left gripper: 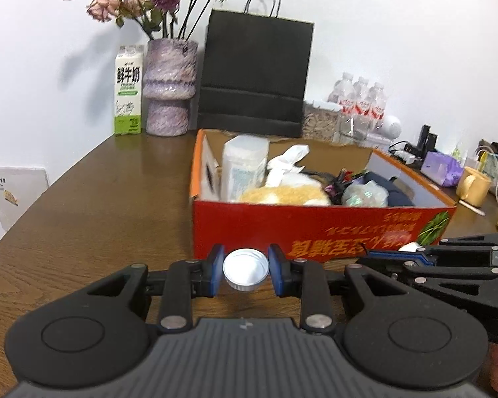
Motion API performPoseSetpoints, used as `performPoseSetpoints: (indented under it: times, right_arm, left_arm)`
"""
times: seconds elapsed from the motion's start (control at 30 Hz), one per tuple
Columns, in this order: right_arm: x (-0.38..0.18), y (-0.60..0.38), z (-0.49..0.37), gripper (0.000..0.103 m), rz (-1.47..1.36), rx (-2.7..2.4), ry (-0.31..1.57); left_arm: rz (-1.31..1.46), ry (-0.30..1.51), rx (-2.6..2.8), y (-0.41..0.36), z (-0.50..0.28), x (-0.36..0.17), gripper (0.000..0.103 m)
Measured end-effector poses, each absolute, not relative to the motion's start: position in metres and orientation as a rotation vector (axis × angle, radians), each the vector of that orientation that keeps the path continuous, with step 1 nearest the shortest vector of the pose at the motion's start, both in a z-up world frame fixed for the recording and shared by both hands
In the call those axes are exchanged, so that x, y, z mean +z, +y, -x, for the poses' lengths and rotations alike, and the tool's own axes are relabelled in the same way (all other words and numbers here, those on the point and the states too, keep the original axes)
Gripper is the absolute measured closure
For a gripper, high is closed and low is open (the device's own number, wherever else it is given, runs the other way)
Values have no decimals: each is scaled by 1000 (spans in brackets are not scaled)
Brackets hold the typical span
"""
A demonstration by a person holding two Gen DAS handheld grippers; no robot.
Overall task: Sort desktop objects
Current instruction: 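Carry the cap and USB cable over the box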
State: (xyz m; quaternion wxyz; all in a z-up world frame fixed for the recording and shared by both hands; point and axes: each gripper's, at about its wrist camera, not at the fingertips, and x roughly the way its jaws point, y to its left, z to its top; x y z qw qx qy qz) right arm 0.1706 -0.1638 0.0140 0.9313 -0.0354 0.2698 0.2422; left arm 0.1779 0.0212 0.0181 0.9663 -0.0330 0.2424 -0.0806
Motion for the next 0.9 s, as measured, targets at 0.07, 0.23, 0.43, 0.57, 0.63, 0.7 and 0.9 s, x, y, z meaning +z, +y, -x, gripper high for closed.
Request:
performPoseSetpoints:
  times: [0.07,0.23,0.43,0.57,0.63,0.7,0.9]
  right_arm:
    - [20,-169,-168,98,64,494,528]
    - [39,-183,-161,99,35,482,456]
    - [65,-202,-164,100,-10,461,366]
    - [84,-214,-175,100,-38,441,303]
    - [92,-219,-183,100,-50,430,279]
    - [99,-223,-193,100,-57,419,259]
    - [95,-232,-231,100,-72,387,239]
  left_arm:
    - [63,474,-173,15,-175,25,74]
    - [56,413,-191,-2,-174,46,74]
    - [74,339,-195,-18,-185,73,74]
    - [76,306,-194,-29,-199,87,74]
    - [78,299,-188,-35,-211,91,74]
    - [79,297,-179,-41,-224,92,74]
    - [78,307,-150,-51,-261,74,74]
